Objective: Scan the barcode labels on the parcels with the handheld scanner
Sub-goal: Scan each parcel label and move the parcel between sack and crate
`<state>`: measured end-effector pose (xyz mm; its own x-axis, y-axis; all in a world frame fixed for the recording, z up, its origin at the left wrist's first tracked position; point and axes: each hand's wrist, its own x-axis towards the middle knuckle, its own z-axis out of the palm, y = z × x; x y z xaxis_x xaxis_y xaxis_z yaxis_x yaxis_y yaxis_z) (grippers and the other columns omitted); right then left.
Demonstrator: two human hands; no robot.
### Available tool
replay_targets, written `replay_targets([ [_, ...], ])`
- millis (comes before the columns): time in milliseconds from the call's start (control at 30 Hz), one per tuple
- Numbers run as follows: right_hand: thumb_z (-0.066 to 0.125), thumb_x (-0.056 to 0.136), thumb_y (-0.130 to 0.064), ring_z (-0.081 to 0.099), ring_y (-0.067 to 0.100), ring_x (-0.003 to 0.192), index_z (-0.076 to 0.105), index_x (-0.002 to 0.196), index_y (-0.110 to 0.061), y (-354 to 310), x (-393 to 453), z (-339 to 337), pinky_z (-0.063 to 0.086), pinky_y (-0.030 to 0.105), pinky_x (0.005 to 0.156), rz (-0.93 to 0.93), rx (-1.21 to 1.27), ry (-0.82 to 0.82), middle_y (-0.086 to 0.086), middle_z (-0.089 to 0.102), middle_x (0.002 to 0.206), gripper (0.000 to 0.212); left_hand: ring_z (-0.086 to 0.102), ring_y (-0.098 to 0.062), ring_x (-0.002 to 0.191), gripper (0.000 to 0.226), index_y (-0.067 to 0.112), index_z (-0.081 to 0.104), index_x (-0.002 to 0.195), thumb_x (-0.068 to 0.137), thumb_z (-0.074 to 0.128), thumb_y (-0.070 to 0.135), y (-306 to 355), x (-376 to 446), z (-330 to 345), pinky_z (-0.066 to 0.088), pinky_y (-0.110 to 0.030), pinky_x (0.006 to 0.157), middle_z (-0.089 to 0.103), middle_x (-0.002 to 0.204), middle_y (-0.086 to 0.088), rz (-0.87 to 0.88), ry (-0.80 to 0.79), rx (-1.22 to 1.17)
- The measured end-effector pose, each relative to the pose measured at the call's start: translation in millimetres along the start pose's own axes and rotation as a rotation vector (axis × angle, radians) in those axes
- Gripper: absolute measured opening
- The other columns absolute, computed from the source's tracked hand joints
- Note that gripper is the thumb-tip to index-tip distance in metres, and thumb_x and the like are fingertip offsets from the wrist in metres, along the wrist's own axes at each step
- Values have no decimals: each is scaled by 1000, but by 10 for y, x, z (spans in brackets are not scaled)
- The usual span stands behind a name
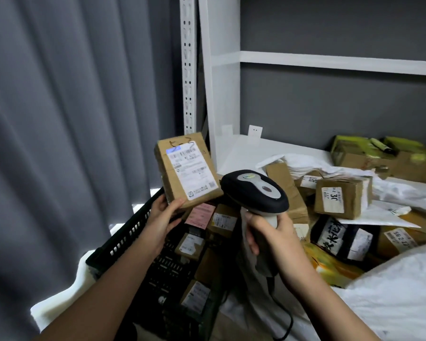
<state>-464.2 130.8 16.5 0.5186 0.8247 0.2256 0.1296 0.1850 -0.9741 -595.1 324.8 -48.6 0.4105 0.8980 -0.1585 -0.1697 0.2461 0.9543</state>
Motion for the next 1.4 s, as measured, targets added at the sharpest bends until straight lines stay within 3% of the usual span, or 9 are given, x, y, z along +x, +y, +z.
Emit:
replay_targets([
  [167, 61, 91, -16, 39, 19, 41, 47, 86, -5, -216, -152, -535, 36, 25, 46, -8, 140, 173, 12, 47, 50, 18, 57, -4, 103, 58, 24, 32, 141, 91, 61, 27, 383, -396, 409, 47, -29, 78, 55, 128, 2, 238, 23, 170],
  [333, 60, 84, -28, 38, 19, 41, 44, 82, -6, -435, -344, -1259, 37, 25, 43, 28, 284, 224, 12, 43, 48, 27, 57, 4, 90, 67, 24, 38, 138, 82, 74, 22, 714, -750, 1193, 44, -3, 70, 50, 109, 16, 452, -201, 411],
  [400, 53, 87, -29, 38, 18, 41, 45, 76, -7, -506, -451, -1546, 36, 26, 43, 42, 299, 285, 10, 45, 48, 26, 58, -6, 98, 76, 38, 41, 128, 64, 81, 48, 758, -819, 1501, 47, -14, 84, 51, 109, 13, 492, -274, 557],
  [467, 48, 94, -28, 39, 18, 43, 44, 72, -10, -565, -571, -1797, 36, 26, 44, 53, 278, 341, 8, 45, 49, 28, 58, -13, 107, 80, 46, 39, 121, 50, 69, 69, 745, -897, 1815, 47, -33, 97, 53, 118, 6, 537, -343, 749],
  [767, 48, 98, -22, 42, 14, 42, 50, 93, -10, -549, -919, -2518, 38, 20, 42, 65, 318, 600, 5, 50, 55, 13, 41, -21, 127, 81, 40, 30, 139, 70, 63, 68, 268, -1211, 2541, 36, -34, 105, 39, 139, 2, 827, -546, 1541],
  [1000, 50, 97, -22, 42, 16, 43, 50, 87, -12, -595, -937, -2561, 37, 21, 43, 54, 346, 607, 7, 51, 57, 13, 50, -26, 118, 76, 37, 37, 134, 70, 67, 63, 550, -1183, 2935, 42, -33, 91, 47, 131, -4, 790, -640, 1765],
  [1167, 50, 97, -21, 41, 16, 43, 50, 82, -12, -591, -877, -2483, 36, 22, 44, 55, 339, 561, 9, 51, 60, 17, 48, -18, 105, 74, 33, 39, 133, 70, 74, 54, 703, -1201, 3011, 43, -30, 93, 47, 123, 1, 559, -852, 1746],
  [1267, 50, 97, -23, 41, 16, 43, 49, 81, -11, -625, -856, -2439, 36, 22, 44, 63, 373, 543, 7, 52, 59, 20, 50, -22, 115, 76, 32, 39, 137, 73, 71, 57, 482, -1130, 3028, 44, -33, 98, 48, 133, -2, 548, -879, 1739],
  [1400, 49, 97, -24, 41, 15, 43, 50, 80, -12, -655, -800, -2321, 35, 24, 44, 91, 372, 513, 6, 52, 59, 21, 36, -27, 136, 74, 38, 22, 150, 86, 44, 69, -66, -1042, 3066, 37, -41, 107, 31, 154, -4, 642, -837, 1838],
])
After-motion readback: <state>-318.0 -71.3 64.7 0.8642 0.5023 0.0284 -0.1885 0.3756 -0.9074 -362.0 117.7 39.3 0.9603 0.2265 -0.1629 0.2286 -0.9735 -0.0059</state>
